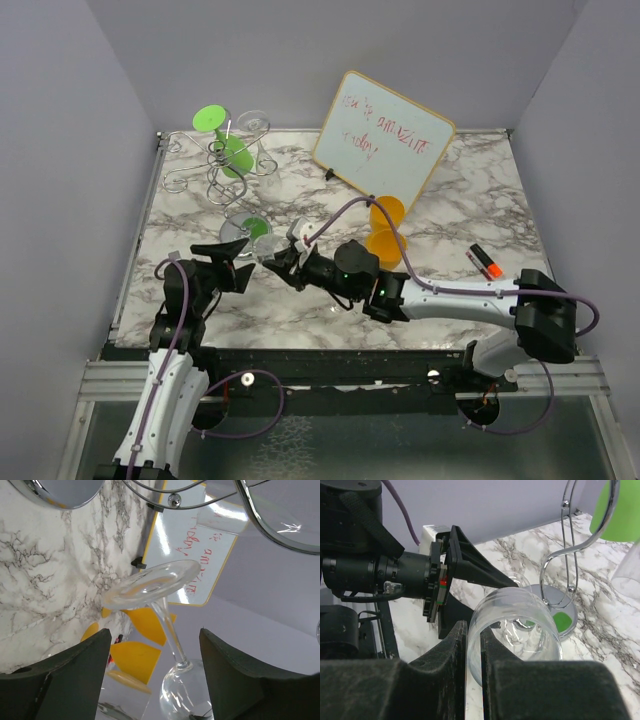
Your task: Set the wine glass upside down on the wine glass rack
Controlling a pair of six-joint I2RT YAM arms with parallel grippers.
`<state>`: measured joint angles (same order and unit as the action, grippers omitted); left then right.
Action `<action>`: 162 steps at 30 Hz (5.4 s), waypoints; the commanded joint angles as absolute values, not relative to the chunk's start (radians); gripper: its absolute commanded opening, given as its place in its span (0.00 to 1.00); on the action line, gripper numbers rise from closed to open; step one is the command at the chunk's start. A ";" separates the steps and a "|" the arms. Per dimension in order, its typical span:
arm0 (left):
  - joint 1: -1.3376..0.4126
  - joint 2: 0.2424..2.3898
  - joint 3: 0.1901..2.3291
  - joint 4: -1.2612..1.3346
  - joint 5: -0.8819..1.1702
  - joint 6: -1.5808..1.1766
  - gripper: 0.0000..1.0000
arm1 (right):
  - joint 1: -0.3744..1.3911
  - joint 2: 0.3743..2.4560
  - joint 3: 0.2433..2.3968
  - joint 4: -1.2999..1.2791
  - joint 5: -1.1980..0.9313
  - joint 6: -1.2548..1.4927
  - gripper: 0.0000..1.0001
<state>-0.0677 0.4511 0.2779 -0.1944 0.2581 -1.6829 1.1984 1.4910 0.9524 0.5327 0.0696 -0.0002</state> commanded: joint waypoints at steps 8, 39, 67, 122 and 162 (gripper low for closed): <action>-0.069 0.472 0.277 -0.171 0.237 -1.858 0.58 | 1.253 1.548 0.991 0.641 0.146 -0.104 0.01; -0.069 0.491 0.284 -0.083 0.274 -1.899 0.00 | 1.253 1.493 0.895 0.682 0.037 -0.046 0.42; -0.069 0.455 0.547 -0.196 0.218 -0.675 0.00 | 1.204 1.385 1.127 0.258 0.054 0.271 0.75; -0.069 0.504 0.777 0.033 0.796 -0.033 0.08 | 0.926 1.542 1.527 0.135 -0.538 1.325 0.01; -0.069 0.240 0.622 -0.222 0.247 0.003 0.00 | 0.846 1.470 1.330 0.196 -0.365 1.290 0.85</action>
<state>-0.0738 0.2665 0.6090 -0.1757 0.4423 0.0200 0.8673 1.5391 1.3540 0.1810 -0.4530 1.3437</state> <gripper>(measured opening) 0.048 0.851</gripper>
